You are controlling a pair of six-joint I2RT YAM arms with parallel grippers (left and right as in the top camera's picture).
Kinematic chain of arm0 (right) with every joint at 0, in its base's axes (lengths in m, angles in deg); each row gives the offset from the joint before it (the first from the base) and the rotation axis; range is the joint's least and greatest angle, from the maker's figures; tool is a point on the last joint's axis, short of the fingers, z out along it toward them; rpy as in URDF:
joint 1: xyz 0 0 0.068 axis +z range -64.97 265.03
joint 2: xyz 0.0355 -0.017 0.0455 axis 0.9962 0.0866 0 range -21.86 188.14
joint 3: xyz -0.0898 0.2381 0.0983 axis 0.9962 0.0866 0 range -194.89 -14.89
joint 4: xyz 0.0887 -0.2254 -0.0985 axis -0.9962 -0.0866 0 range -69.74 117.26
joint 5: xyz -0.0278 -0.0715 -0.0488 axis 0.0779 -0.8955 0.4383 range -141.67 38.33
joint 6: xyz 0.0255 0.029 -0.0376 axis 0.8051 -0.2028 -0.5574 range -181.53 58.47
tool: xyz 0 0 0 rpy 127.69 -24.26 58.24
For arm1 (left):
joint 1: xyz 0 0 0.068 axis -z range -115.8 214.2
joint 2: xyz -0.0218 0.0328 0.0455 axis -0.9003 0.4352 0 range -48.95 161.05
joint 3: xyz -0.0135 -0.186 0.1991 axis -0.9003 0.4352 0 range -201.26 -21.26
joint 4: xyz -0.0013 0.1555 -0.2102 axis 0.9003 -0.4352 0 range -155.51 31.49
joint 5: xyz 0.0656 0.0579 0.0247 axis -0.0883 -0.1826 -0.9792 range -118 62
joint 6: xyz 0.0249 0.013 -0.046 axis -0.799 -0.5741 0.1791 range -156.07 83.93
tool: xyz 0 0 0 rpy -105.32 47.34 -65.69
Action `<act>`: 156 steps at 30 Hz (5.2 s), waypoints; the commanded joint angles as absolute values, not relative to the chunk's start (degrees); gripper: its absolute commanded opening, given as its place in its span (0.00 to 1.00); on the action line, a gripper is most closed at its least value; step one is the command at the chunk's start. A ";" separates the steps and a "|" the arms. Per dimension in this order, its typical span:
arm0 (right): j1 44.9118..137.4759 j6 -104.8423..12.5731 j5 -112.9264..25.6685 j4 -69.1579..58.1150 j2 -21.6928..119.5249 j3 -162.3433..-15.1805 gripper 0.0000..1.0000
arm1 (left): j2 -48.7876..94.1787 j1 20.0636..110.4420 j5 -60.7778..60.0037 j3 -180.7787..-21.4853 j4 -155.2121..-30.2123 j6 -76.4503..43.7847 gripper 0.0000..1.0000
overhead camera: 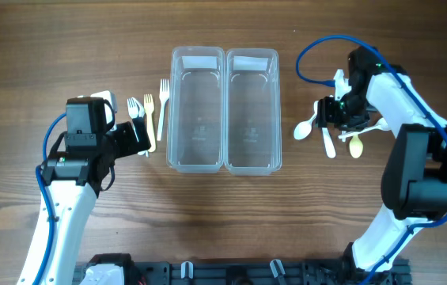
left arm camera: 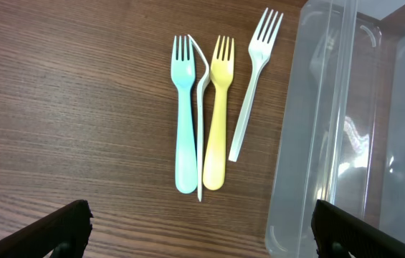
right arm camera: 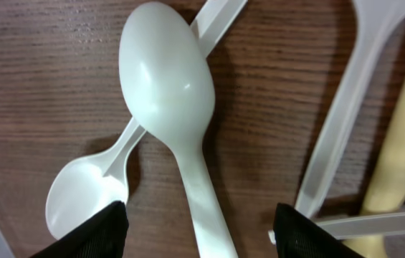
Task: Pack container
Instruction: 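Close the right gripper on the white spoon and lift it, then carry the spoon into the right tray and release it, then return the right gripper to the spoons and grasp another white spoon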
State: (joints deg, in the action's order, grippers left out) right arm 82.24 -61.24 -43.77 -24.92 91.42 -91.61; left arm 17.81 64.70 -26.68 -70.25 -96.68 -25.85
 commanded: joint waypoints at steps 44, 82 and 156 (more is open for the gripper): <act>85.70 -54.92 -47.62 -23.52 77.01 -91.09 0.04 | 18.05 65.07 -27.25 -71.41 -96.50 -25.28 1.00; 103.77 -41.68 -48.38 -13.42 68.23 -92.14 0.54 | 18.09 65.07 -27.25 -71.41 -96.53 -25.28 1.00; 77.59 -57.65 -46.07 -16.90 81.23 -91.77 0.04 | 18.09 65.07 -27.25 -71.41 -96.50 -25.28 1.00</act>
